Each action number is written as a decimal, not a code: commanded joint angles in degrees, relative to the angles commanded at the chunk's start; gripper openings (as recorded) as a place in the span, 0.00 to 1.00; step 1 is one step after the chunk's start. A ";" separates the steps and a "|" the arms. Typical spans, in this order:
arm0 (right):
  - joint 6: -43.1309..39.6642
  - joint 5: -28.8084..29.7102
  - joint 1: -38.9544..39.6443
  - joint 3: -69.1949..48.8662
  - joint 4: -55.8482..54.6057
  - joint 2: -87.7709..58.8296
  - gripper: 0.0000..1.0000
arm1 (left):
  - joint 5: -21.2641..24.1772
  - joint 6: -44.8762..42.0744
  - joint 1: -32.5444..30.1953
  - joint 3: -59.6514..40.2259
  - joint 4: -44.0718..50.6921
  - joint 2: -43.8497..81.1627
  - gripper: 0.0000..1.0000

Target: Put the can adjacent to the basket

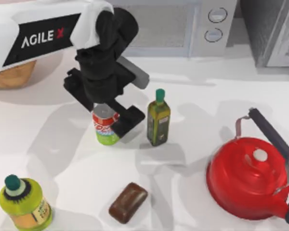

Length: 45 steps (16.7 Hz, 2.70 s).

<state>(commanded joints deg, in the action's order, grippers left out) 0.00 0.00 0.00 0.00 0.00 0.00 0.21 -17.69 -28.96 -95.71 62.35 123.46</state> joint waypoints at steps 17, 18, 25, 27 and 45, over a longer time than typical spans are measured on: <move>0.00 0.00 0.00 0.00 0.00 0.00 1.00 | 0.00 0.00 0.00 0.00 0.00 0.00 0.00; 0.00 0.00 0.00 0.00 0.00 0.00 1.00 | 0.00 0.00 0.00 0.00 0.00 0.00 0.00; 0.00 0.00 0.00 0.00 0.00 0.00 1.00 | 0.05 -0.04 0.03 0.06 0.01 -0.11 0.00; 0.00 0.00 0.00 0.00 0.00 0.00 1.00 | 0.15 -0.29 0.80 0.10 0.21 -0.56 0.00; 0.00 0.00 0.00 0.00 0.00 0.00 1.00 | -0.18 0.15 44.79 8.95 0.09 -10.10 0.00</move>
<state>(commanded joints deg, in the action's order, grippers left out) 0.00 0.00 0.00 0.00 0.00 0.00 0.02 -17.54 15.83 -86.76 62.44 113.37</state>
